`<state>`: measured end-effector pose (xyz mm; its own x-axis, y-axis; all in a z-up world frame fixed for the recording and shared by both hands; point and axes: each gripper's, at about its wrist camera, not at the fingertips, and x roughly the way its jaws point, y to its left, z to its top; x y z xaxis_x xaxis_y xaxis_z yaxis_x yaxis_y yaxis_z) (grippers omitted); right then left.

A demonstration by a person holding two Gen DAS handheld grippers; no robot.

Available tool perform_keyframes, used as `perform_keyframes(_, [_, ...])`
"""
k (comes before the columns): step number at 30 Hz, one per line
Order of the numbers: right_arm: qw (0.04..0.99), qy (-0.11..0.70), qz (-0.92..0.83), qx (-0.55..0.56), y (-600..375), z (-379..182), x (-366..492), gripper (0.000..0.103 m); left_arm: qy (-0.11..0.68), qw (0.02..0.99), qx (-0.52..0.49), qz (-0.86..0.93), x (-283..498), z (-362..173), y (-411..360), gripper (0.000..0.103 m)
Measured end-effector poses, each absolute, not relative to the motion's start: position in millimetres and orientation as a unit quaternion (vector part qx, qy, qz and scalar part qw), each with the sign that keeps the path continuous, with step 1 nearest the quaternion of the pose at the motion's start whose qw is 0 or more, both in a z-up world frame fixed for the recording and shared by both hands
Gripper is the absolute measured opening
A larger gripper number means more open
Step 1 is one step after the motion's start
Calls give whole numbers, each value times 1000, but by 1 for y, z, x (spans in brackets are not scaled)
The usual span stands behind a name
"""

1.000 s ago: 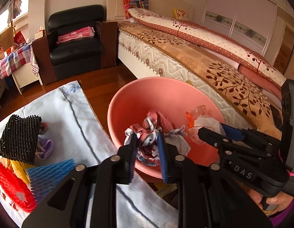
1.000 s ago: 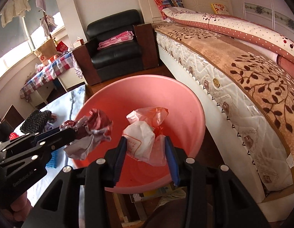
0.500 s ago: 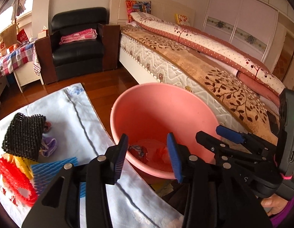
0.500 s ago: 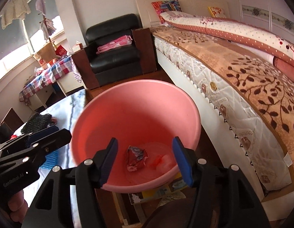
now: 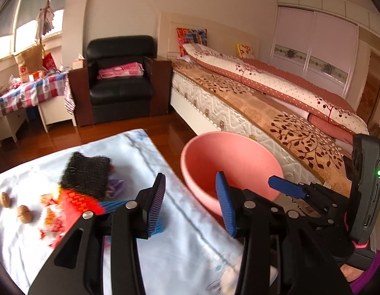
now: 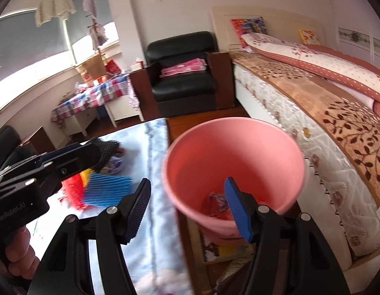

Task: Collect trash
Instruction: 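Open both tools and withdraw them from the basin back over the table, then grasp the red-label snack bag with the left tool while the right grasps the red net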

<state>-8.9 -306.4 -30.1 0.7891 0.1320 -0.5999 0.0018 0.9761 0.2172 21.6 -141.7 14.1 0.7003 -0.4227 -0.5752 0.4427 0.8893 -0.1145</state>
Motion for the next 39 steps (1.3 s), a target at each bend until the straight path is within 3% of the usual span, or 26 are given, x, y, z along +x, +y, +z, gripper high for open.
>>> perform_keyframes(12, [933, 326, 125, 83, -233, -28, -22, 62, 305, 939, -1, -158, -5, 12, -55, 43])
perform_keyframes(26, [910, 357, 204, 53, -164, -38, 2, 62, 355, 932, -17, -73, 6, -27, 35, 43])
perform_keyframes(39, [897, 384, 213, 52, -141, -48, 37, 62, 412, 910, -30, -46, 55, -64, 58, 43])
